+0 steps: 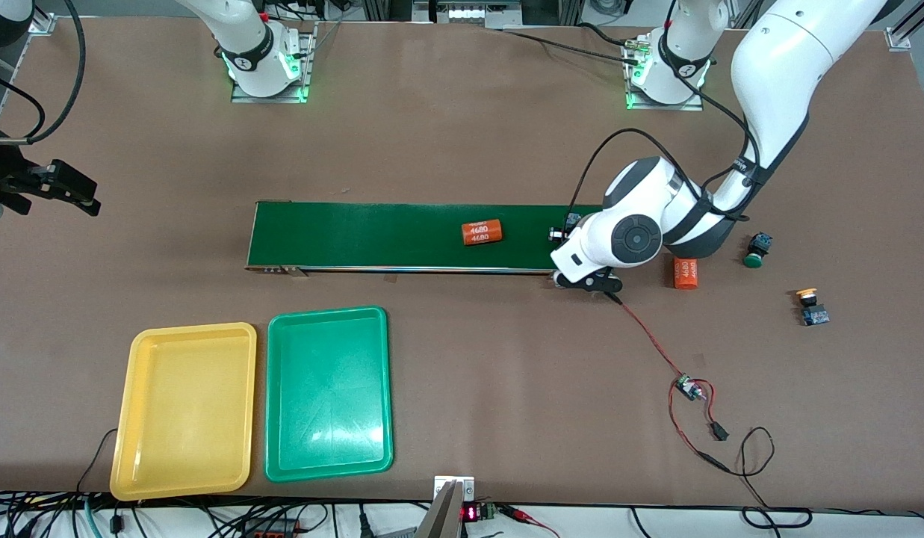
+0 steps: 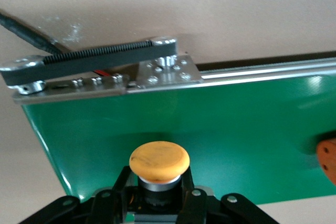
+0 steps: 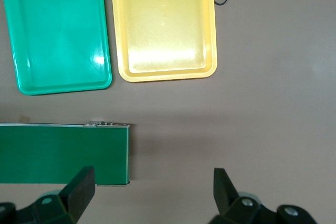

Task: Sort buttons by color to trays
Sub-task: 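Place the yellow-cap button on the conveyor belt with the left gripper, then grasp a blue-bodied button from the pile with the left gripper, then place the blue button on the belt while the right gripper reaches the belt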

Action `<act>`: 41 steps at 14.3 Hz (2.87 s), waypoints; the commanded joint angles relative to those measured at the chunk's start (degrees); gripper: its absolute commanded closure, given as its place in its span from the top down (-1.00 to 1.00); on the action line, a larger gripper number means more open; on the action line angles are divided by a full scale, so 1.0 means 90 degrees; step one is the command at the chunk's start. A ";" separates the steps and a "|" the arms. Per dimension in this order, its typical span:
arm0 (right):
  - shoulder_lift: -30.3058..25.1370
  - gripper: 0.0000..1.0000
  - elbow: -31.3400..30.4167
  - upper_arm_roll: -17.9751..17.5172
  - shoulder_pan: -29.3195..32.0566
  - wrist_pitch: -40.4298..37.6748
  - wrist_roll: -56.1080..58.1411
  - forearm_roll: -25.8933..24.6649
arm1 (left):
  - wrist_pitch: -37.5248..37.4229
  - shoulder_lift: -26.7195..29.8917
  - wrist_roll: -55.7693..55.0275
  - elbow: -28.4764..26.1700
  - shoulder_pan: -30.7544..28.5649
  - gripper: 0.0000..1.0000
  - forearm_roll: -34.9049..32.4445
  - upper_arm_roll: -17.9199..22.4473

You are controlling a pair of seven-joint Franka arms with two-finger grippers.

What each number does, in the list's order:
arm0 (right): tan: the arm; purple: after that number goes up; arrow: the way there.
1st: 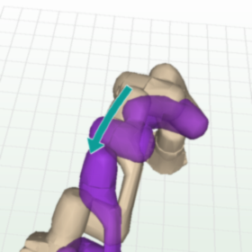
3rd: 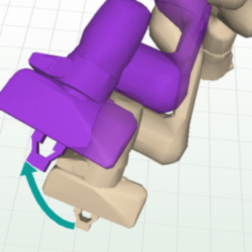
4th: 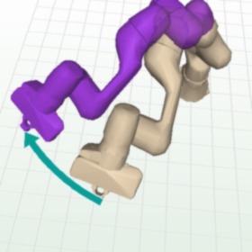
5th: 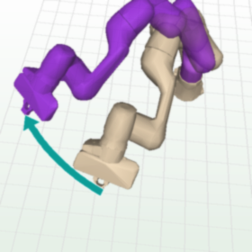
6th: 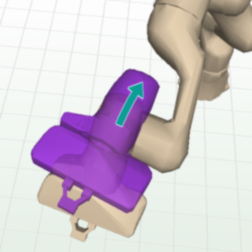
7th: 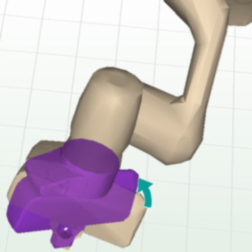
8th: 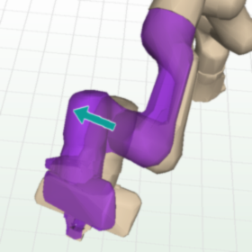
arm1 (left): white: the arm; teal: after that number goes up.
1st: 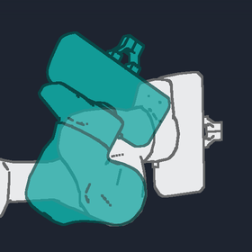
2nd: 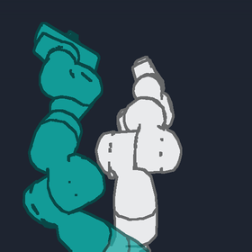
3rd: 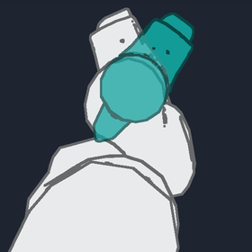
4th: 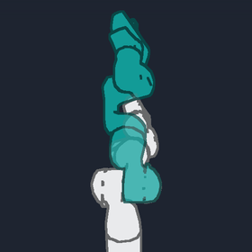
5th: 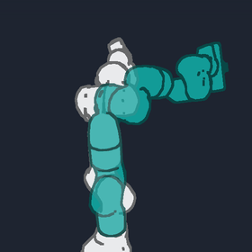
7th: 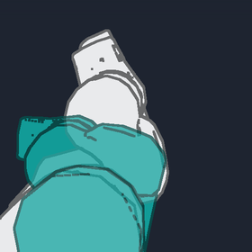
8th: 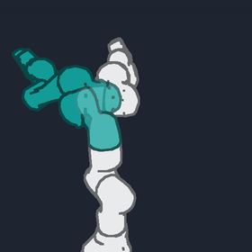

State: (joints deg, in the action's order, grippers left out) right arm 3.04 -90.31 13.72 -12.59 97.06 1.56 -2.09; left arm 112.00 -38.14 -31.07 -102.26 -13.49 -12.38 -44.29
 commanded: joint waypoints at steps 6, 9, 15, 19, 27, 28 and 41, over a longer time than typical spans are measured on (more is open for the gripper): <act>-0.0064 1.00 -0.0073 -0.0020 0.0032 0.0016 -0.0017 0.0008 | -0.1355 0.0370 0.0014 0.1182 -0.0337 1.00 -0.0050 -0.0021; -0.0064 1.00 -0.0063 -0.0020 0.0032 0.0007 -0.0027 0.0008 | -0.2393 0.0332 0.0044 0.2093 -0.0453 1.00 -0.0070 0.0125; -0.0074 1.00 -0.0015 -0.0030 0.0002 -0.0042 -0.0027 0.0086 | -0.2561 0.0176 0.0102 0.2085 -0.1381 1.00 -0.1218 0.0701; -0.0045 1.00 -0.0005 -0.0010 0.0022 0.0026 -0.0047 0.0154 | -0.2232 -0.0078 0.1281 0.2144 -0.1508 1.00 -0.2527 0.1014; -0.0064 1.00 0.0025 0.0028 0.0061 0.0016 -0.0056 0.0154 | 0.0589 -0.0937 0.3372 0.2056 -0.3031 1.00 -0.2892 0.1376; -0.0064 1.00 0.0025 0.0038 0.0061 0.0016 -0.0056 0.0154 | 0.0806 -0.1044 0.3558 0.2065 -0.3071 1.00 -0.2882 0.1385; 0.0580 1.00 -0.0005 -0.0001 0.0041 0.0524 0.0041 0.0174 | 0.0614 -0.1290 0.3110 0.1372 -0.3628 0.03 -0.2814 0.1337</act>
State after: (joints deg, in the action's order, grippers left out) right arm 8.30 -90.28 13.82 -12.43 101.47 1.58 -1.57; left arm 121.15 -51.53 -2.15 -88.00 -45.35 -37.36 -31.48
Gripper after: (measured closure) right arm 0.000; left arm 0.247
